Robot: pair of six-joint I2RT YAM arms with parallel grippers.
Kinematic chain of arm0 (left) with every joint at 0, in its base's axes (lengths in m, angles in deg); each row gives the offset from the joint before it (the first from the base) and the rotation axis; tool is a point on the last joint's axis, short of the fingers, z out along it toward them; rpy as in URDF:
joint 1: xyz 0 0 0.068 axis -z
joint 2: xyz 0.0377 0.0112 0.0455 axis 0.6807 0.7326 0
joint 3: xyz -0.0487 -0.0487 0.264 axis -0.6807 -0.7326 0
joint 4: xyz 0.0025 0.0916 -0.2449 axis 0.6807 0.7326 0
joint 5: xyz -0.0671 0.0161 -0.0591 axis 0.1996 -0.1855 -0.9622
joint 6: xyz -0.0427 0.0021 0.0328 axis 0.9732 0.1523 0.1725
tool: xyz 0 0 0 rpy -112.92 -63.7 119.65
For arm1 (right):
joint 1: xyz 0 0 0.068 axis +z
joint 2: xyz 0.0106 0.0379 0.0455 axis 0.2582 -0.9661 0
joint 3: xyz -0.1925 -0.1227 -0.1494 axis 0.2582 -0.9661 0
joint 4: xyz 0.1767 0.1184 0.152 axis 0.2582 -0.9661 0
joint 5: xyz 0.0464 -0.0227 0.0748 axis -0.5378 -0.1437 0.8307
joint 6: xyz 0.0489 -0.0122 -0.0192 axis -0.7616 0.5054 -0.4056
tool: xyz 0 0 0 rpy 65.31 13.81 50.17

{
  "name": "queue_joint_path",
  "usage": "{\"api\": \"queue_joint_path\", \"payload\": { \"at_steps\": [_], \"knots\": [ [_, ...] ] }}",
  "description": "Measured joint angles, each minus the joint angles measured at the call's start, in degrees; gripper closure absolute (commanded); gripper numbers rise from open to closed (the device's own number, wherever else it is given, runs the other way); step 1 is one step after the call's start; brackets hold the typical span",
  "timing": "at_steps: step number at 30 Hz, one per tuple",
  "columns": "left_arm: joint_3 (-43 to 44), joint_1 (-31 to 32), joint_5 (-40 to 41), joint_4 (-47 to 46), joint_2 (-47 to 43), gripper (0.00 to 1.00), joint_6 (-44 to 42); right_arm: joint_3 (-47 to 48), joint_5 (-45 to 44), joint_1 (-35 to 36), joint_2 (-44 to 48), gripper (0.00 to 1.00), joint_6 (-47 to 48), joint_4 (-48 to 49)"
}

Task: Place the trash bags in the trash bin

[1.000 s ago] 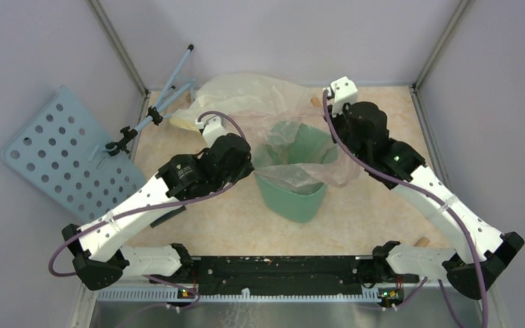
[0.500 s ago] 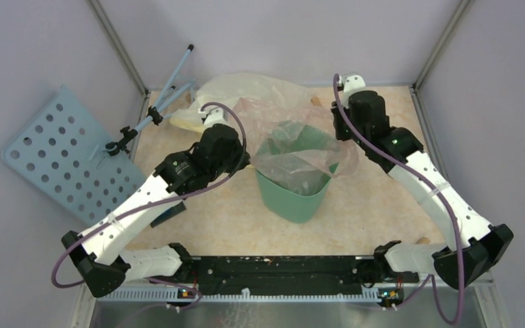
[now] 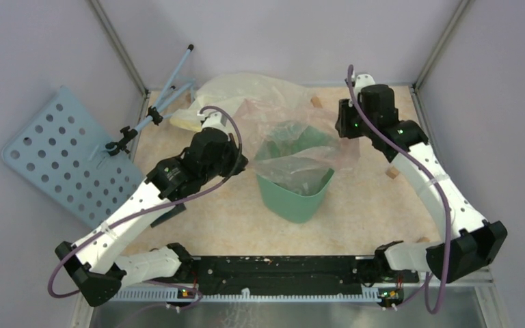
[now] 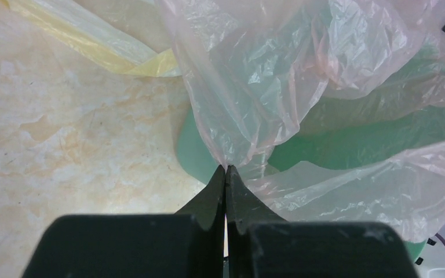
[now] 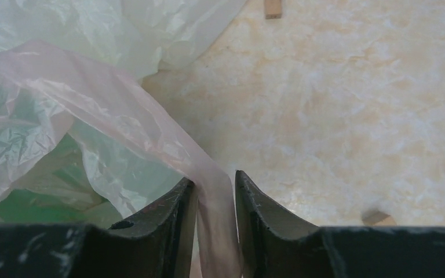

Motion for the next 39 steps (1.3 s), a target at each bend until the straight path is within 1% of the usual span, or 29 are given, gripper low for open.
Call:
{"api": "queue_joint_path", "payload": {
  "at_steps": [6,11,12,16,19,22,25,27,28,30,35,39],
  "knots": [
    [-4.0,-3.2,-3.2,0.1,-3.1,1.00,-0.6,3.5,6.2,-0.1,-8.5,0.61,-1.4,0.1],
    [-8.0,-4.0,-6.5,-0.6,-4.1,1.00,-1.3,4.9,6.5,-0.1,-13.1,0.58,-2.0,-0.9],
    [-8.6,-4.0,-7.1,-0.7,-4.2,1.00,-1.4,4.9,6.3,-0.3,-13.2,0.58,-2.0,-1.4],
    [-10.4,-4.0,-9.2,-1.9,-4.5,1.00,-1.5,4.0,5.9,-0.6,-13.0,0.49,-2.0,-2.1],
    [-12.1,-4.0,-10.8,-4.0,-4.9,1.00,-1.6,1.3,5.7,-0.9,-11.7,0.48,-1.9,-2.1],
    [-13.7,-4.1,-12.7,-6.0,-4.9,1.00,-1.6,-0.2,5.8,-1.1,-11.1,0.51,-1.7,-2.8],
    [-15.0,-4.1,-14.3,-7.6,-4.6,1.00,-1.5,-0.5,5.8,-1.2,-11.1,0.58,-1.3,-3.8],
    [-15.5,-4.1,-14.8,-8.0,-4.3,1.00,-1.5,-0.8,5.7,-1.2,-10.7,0.59,-1.1,-4.2],
    [-15.7,-4.1,-14.9,-8.0,-4.2,1.00,-1.5,-1.0,5.5,-1.3,-10.3,0.58,-1.0,-4.5],
    [-15.8,-4.1,-14.7,-7.9,-4.2,1.00,-1.5,-2.0,4.8,-1.3,-9.1,0.48,-1.0,-5.1],
    [-15.0,-4.4,-12.6,-6.4,-4.4,0.92,-2.1,-2.2,3.5,-1.5,-5.8,0.44,-0.9,-6.6],
    [-11.5,-4.4,-11.9,-4.8,-4.5,0.82,-3.6,0.4,2.7,-1.5,-4.5,0.37,-0.6,-9.2]
  ]
}}
